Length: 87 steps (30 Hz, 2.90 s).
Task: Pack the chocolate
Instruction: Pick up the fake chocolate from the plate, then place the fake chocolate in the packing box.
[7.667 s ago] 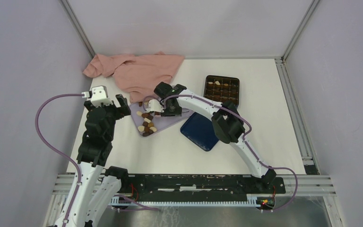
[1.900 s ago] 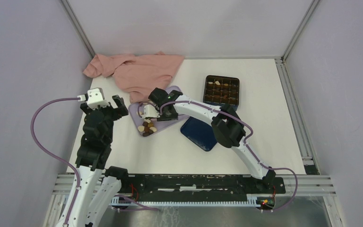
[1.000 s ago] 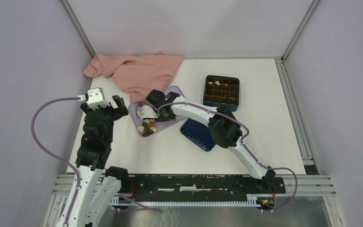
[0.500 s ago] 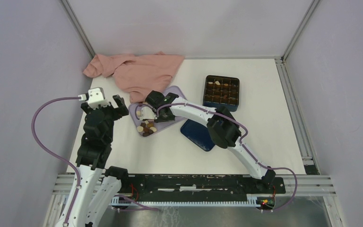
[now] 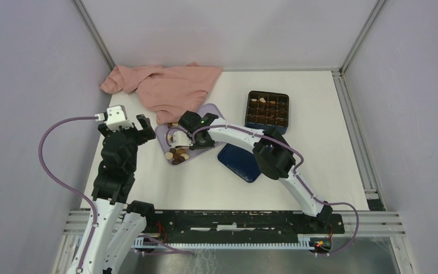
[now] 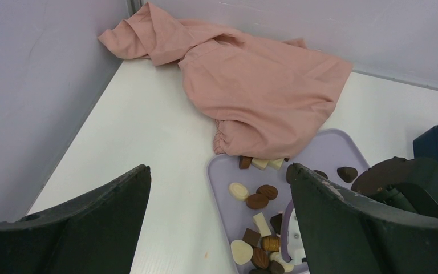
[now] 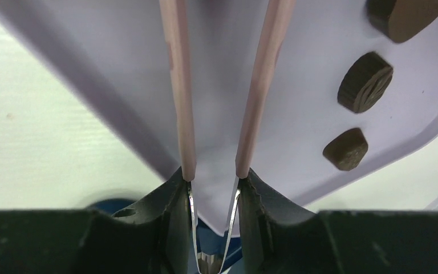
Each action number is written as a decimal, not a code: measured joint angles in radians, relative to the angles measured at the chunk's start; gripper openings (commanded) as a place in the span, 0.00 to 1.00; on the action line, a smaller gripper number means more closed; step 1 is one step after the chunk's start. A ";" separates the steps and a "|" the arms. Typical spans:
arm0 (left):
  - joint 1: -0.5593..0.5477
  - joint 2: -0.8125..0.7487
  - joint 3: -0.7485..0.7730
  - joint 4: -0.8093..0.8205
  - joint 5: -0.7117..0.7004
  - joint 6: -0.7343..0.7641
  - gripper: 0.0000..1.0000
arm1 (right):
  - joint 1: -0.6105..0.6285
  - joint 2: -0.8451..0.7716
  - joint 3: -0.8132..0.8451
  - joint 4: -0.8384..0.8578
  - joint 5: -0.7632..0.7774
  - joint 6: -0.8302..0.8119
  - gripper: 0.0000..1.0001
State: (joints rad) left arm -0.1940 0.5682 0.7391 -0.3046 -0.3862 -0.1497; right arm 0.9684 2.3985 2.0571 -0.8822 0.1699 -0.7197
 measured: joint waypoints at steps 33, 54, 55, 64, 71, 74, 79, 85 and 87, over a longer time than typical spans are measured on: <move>0.000 0.061 0.001 0.000 0.039 -0.002 1.00 | -0.559 -0.795 -0.610 0.018 -0.194 0.024 0.28; 0.000 0.404 0.068 0.139 0.546 -0.235 1.00 | -0.862 -0.697 -0.695 0.030 -0.158 -0.034 0.29; 0.000 0.415 0.068 0.145 0.552 -0.235 1.00 | -0.867 -0.688 -0.695 0.031 -0.154 -0.036 0.29; 0.000 0.494 0.066 0.196 0.583 -0.235 1.00 | -0.892 -0.648 -0.695 0.031 -0.111 -0.048 0.30; 0.000 0.500 0.060 0.211 0.606 -0.235 1.00 | -0.892 -0.603 -0.695 0.031 -0.109 -0.055 0.32; 0.000 0.485 0.040 0.210 0.606 -0.235 1.00 | -0.892 -0.584 -0.695 0.031 -0.109 -0.056 0.36; 0.000 0.439 0.010 0.202 0.606 -0.235 1.00 | -0.892 -0.558 -0.684 0.030 -0.109 -0.056 0.42; 0.000 0.369 0.005 0.174 0.606 -0.235 1.00 | -0.892 -0.531 -0.647 0.024 -0.105 -0.056 0.43; 0.000 0.341 0.005 0.166 0.606 -0.235 1.00 | -0.892 -0.531 -0.639 0.016 -0.105 -0.056 0.42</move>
State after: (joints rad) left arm -0.1940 0.9089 0.7441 -0.1387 0.2195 -0.3851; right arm 0.0765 1.8675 1.4185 -0.8661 0.0647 -0.7757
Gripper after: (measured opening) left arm 0.997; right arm 0.437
